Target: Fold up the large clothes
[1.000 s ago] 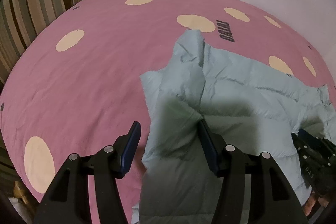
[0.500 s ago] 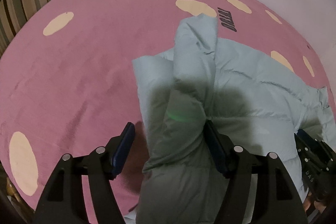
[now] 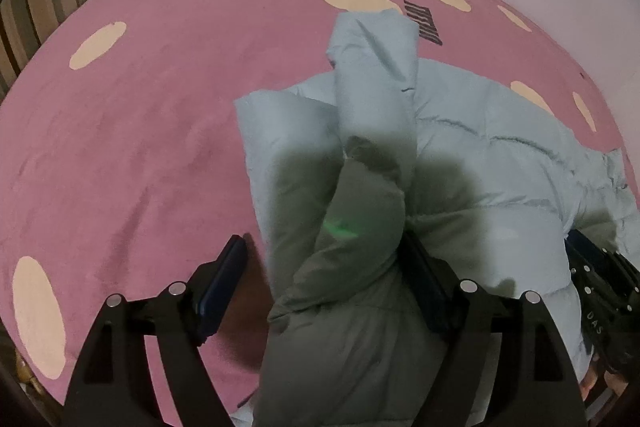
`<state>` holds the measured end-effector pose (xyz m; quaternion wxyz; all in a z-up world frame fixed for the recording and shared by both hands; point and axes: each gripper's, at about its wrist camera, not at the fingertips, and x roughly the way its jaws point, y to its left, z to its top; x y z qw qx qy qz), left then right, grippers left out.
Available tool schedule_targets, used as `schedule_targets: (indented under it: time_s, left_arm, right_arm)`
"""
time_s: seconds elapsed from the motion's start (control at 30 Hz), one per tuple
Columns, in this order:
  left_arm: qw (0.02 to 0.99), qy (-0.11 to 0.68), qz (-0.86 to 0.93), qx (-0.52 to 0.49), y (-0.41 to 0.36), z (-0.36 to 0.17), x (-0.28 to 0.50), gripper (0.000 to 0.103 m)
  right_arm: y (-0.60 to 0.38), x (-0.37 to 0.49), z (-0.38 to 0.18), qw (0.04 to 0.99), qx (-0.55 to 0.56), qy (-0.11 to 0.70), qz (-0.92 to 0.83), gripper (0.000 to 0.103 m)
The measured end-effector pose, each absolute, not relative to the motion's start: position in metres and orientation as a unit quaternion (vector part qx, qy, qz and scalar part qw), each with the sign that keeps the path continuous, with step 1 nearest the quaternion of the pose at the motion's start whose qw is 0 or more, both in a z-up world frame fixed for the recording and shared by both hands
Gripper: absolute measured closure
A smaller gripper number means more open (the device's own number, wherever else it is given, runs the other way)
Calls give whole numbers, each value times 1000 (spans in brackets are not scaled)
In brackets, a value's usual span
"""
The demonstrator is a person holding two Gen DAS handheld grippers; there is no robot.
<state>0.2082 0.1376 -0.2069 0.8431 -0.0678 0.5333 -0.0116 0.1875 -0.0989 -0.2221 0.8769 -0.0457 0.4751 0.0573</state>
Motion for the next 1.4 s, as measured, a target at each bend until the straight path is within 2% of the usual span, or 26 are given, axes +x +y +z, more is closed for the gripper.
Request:
schedule_targets:
  time_s: [0.1, 0.27, 0.37, 0.57, 0.97, 1.4]
  left_arm:
    - [844, 531, -18, -69, 138, -210, 209, 28]
    - [846, 525, -50, -74, 133, -210, 208, 61]
    - [847, 524, -55, -76, 130, -209, 208, 71]
    - [850, 519, -55, -73, 125, -206, 205, 84]
    - [867, 496, -16, -41, 113, -185, 188, 92]
    - [889, 458, 26, -6, 86, -143, 171, 93]
  right_arm:
    - [-99, 188, -222, 877, -47, 475, 57, 69]
    - [-99, 188, -222, 877, -48, 475, 56, 69]
    - [-99, 188, -221, 877, -51, 475, 54, 69]
    - [-94, 188, -221, 877, -65, 473, 45, 69]
    - [-90, 186, -223, 880, -80, 467, 35, 69]
    - [-94, 179, -211, 888, -88, 450, 25, 69]
